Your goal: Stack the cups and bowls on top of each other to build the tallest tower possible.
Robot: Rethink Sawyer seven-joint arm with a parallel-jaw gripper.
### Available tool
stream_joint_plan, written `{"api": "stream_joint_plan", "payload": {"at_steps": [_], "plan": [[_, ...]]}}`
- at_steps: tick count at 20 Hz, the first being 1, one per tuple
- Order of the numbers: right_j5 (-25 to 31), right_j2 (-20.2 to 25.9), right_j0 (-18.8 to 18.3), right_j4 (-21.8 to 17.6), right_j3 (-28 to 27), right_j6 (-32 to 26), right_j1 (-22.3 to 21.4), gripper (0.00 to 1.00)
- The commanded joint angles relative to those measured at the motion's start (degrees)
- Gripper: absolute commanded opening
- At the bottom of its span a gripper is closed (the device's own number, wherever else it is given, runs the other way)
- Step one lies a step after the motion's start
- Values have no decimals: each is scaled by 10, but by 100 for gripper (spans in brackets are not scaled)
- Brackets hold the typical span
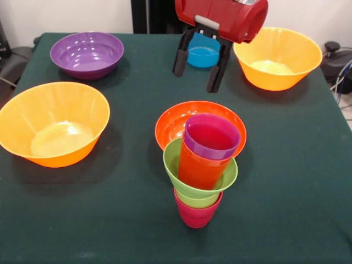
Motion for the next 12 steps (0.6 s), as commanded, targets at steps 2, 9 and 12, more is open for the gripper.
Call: {"api": "stream_joint_plan", "payload": {"at_steps": [2, 9, 12], "plan": [[24, 69, -21, -13, -17, -6, 47, 100], [25, 55, -13, -21, -45, 5, 71, 100], [25, 51, -12, -23, -56, 6, 79, 100]]}}
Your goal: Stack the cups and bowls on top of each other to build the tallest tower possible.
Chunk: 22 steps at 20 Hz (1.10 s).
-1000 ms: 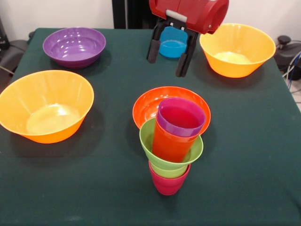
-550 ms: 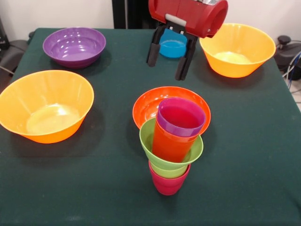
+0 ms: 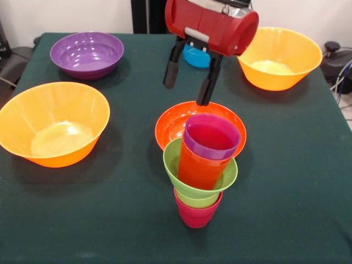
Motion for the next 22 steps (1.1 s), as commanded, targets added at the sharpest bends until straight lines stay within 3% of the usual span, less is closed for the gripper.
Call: {"api": "stream_joint_plan", "payload": {"at_steps": [1, 22], "plan": [[26, 49, -1, -21, -23, 7, 57, 100], [34, 44, 0, -24, -54, 1, 80, 100]]}}
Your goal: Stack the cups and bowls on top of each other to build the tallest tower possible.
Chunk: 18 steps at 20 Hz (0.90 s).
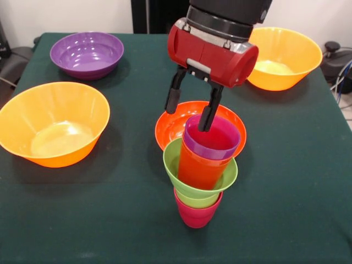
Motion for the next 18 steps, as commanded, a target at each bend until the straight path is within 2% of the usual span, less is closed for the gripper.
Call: {"api": "stream_joint_plan", "payload": {"at_steps": [1, 18], "plan": [[35, 45, -1, -21, -16, -1, 34, 100], [34, 53, -15, -22, -28, -19, 41, 100]]}}
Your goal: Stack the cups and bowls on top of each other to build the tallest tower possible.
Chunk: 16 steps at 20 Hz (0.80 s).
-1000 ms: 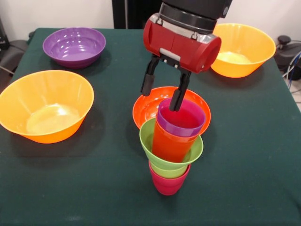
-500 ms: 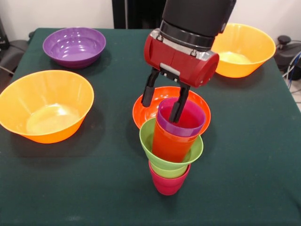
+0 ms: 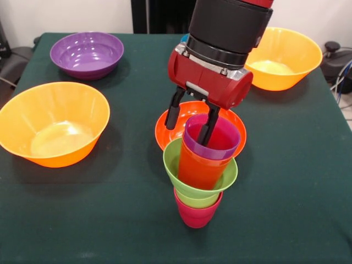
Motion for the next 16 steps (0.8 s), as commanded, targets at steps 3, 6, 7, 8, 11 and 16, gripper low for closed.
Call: {"api": "stream_joint_plan", "payload": {"at_steps": [3, 6, 7, 8, 11, 16], "plan": [[36, 54, -16, -18, -12, -23, 7, 100], [44, 58, -19, -17, -13, -28, 5, 100], [46, 60, -20, -16, -13, -30, 4, 100], [46, 61, -21, -16, -14, -32, 4, 100], [51, 68, -29, -16, -23, -44, 7, 100], [53, 73, -38, -19, -38, -53, 15, 100]]}}
